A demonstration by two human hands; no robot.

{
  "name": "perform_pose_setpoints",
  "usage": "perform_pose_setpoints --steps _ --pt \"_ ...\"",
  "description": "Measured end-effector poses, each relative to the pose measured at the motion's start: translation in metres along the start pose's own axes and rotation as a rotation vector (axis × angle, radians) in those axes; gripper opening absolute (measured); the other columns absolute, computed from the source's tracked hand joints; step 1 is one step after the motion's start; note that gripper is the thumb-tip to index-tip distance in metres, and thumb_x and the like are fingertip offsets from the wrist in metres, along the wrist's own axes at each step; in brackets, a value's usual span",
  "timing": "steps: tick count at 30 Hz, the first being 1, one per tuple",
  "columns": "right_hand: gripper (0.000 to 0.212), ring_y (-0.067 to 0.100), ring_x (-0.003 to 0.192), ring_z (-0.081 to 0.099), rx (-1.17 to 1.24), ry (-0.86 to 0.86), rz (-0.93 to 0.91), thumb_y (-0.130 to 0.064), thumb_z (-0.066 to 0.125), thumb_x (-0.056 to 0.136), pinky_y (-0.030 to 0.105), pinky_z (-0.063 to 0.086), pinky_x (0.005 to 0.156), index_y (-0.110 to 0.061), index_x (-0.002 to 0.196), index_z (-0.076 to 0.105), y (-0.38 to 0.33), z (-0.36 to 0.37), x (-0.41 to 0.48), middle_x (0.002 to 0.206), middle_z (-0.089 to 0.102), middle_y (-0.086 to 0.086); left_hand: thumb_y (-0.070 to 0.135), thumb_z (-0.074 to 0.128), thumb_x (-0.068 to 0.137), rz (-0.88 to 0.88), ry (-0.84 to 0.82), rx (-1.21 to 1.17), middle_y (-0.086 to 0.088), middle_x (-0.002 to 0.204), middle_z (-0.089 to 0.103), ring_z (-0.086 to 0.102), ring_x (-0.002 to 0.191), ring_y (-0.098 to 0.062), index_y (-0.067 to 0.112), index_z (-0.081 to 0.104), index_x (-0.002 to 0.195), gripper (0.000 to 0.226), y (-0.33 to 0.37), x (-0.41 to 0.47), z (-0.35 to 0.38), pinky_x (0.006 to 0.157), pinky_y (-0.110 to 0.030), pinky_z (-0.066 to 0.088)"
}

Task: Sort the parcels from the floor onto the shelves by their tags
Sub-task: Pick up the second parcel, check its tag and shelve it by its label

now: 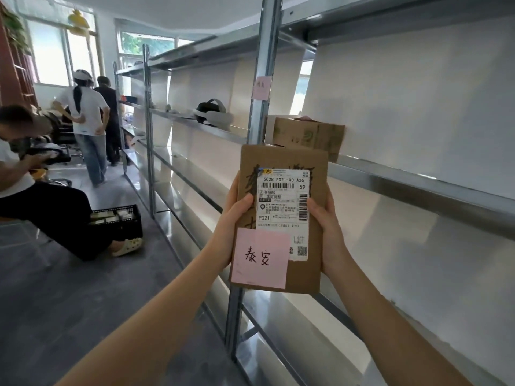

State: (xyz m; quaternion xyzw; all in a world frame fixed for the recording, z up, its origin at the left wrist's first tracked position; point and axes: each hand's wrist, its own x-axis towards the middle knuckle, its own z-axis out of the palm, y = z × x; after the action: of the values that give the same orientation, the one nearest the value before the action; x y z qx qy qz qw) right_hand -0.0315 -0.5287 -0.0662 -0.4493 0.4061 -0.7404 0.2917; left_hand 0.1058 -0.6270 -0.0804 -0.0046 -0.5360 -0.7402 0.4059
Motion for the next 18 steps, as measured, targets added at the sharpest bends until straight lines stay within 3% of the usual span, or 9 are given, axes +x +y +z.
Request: perform_pose_setpoints --steps 4,11,13,16,18 --pt "0.071 0.018 0.098 0.070 -0.016 0.060 0.045 -0.025 0.058 0.077 0.027 0.057 0.069 -0.028 0.143 0.034 0.049 0.012 0.039 0.127 0.062 0.007 0.044 0.076 0.065 -0.068 -0.033 -0.021 -0.008 0.109 0.070 0.071 0.089 -0.026 0.017 0.028 0.141 0.095 -0.016 0.038 -0.060 0.073 -0.039 0.059" --pt "0.071 0.016 0.097 0.070 -0.030 0.262 0.065 -0.023 0.059 0.076 0.026 0.056 0.069 -0.024 0.143 0.035 0.116 0.031 0.099 0.129 0.060 0.009 0.046 0.082 0.054 -0.243 -0.115 -0.103 -0.007 0.101 0.073 0.073 0.080 -0.023 0.017 0.026 0.143 0.109 -0.036 0.105 -0.146 0.060 -0.031 0.059" --pt "0.070 0.018 0.102 0.068 -0.041 0.306 0.071 -0.024 0.059 0.077 0.028 0.056 0.073 -0.024 0.143 0.036 0.131 0.030 0.110 0.130 0.060 0.009 0.046 0.079 0.060 -0.328 -0.154 -0.132 -0.009 0.102 0.073 0.073 0.078 -0.024 0.016 0.028 0.143 0.102 -0.047 0.120 -0.162 0.058 -0.031 0.058" --pt "0.070 0.024 0.108 0.066 -0.046 0.381 0.107 -0.026 0.060 0.077 0.032 0.056 0.077 -0.025 0.143 0.036 0.151 0.022 0.124 0.132 0.059 0.010 0.034 0.057 0.081 -0.382 -0.170 -0.183 -0.015 0.109 0.066 0.072 0.080 -0.025 0.017 0.030 0.142 0.069 -0.072 0.141 -0.181 0.060 -0.032 0.058" --pt "0.071 0.023 0.106 0.067 -0.049 0.439 0.119 -0.025 0.062 0.076 0.031 0.056 0.074 -0.025 0.142 0.037 0.163 0.012 0.133 0.132 0.060 0.011 0.034 0.060 0.080 -0.400 -0.181 -0.201 -0.018 0.114 0.062 0.071 0.082 -0.026 0.019 0.031 0.141 0.069 -0.091 0.156 -0.189 0.062 -0.033 0.059"
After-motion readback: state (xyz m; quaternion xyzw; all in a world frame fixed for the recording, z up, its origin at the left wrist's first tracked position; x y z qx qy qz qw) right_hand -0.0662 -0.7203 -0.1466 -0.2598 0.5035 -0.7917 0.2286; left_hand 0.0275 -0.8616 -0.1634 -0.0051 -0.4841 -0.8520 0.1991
